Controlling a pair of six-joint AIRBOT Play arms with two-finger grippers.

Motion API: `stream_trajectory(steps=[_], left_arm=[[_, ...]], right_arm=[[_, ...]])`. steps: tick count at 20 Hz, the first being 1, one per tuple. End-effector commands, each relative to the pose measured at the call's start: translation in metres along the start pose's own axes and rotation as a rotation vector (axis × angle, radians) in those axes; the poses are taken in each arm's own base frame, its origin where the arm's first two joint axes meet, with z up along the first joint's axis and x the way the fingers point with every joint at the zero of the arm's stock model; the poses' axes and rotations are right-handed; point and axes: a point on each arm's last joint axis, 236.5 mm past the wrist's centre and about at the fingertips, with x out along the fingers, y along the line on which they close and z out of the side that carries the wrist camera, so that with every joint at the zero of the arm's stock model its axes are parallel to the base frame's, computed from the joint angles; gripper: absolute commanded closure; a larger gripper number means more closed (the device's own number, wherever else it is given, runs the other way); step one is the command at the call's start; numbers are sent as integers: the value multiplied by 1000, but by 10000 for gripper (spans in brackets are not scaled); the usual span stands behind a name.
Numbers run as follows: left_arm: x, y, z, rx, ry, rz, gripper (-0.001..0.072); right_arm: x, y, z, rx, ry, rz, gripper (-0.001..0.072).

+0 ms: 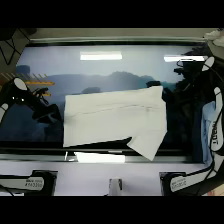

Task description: Fold the shirts.

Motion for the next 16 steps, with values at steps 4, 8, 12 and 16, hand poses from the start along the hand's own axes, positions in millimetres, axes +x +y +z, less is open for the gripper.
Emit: stream_trajectory(steps=[4,8,12,16], left_arm=[[74,11,-78,-88,-3,-60,102],[84,-9,-69,-124,-43,-161,103],[93,-12,-71,-92,-22,-153,102],[101,-16,-69,-68,-20,-136,392]], right_arm=[[1,16,-21,13,-4,38,173],[-2,19,-21,10,-10,45,173],[-4,20,-22,9,-13,43,173],[-4,22,-26,9,1,51,173]])
